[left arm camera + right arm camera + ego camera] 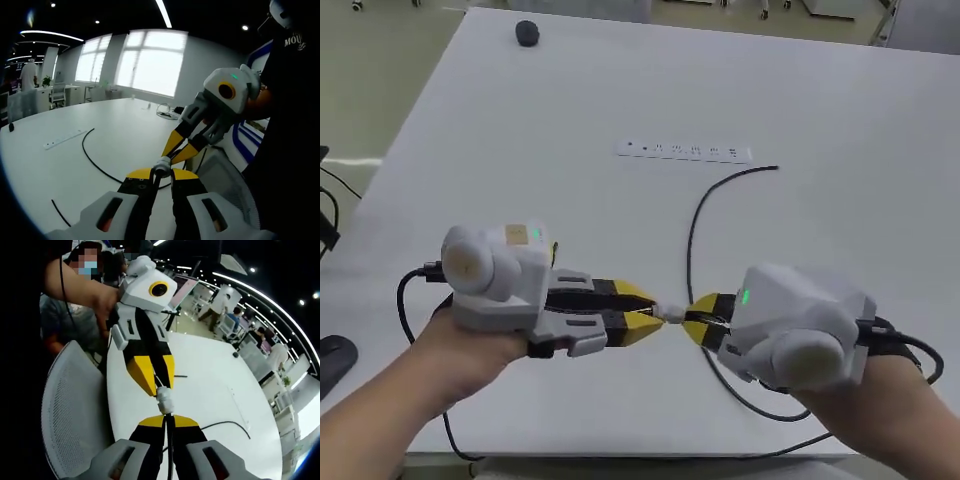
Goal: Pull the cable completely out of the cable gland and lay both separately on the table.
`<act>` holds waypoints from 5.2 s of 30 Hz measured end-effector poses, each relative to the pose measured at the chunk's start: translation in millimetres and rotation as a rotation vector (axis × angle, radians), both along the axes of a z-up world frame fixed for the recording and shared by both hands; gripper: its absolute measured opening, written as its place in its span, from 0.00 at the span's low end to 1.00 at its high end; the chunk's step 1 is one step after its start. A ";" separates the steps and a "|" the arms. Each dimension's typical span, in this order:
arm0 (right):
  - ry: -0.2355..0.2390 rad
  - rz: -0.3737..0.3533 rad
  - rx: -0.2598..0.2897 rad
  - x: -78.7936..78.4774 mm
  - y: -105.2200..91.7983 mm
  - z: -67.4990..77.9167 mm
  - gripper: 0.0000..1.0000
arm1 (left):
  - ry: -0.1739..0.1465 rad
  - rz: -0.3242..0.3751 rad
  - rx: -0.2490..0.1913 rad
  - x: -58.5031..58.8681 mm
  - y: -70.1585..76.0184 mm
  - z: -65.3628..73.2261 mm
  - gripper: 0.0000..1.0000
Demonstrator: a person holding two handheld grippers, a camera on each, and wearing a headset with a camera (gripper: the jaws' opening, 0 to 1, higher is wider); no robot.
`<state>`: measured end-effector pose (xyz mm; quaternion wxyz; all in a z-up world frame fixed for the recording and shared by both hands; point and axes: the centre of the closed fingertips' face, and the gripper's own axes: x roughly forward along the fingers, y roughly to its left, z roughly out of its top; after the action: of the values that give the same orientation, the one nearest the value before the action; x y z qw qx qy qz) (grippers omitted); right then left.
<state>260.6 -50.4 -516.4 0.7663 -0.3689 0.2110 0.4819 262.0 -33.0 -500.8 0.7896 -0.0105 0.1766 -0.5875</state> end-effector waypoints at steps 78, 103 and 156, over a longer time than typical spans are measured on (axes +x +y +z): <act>0.138 0.058 0.198 -12.2 -5.6 6.3 0.00 | -0.102 -0.058 0.064 -14.7 -2.1 4.4 0.15; 0.200 -0.169 0.192 1.2 -47.5 -41.3 0.00 | -0.041 0.006 0.136 -12.6 0.1 -16.4 0.15; 0.002 0.000 -0.049 -1.7 -3.0 -30.0 0.00 | -0.058 -0.006 0.208 -8.8 0.9 -32.2 0.15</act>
<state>258.9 -53.3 -546.4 0.7568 -0.3869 0.2237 0.4770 253.2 -32.1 -533.0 0.7896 0.0889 0.2136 -0.5683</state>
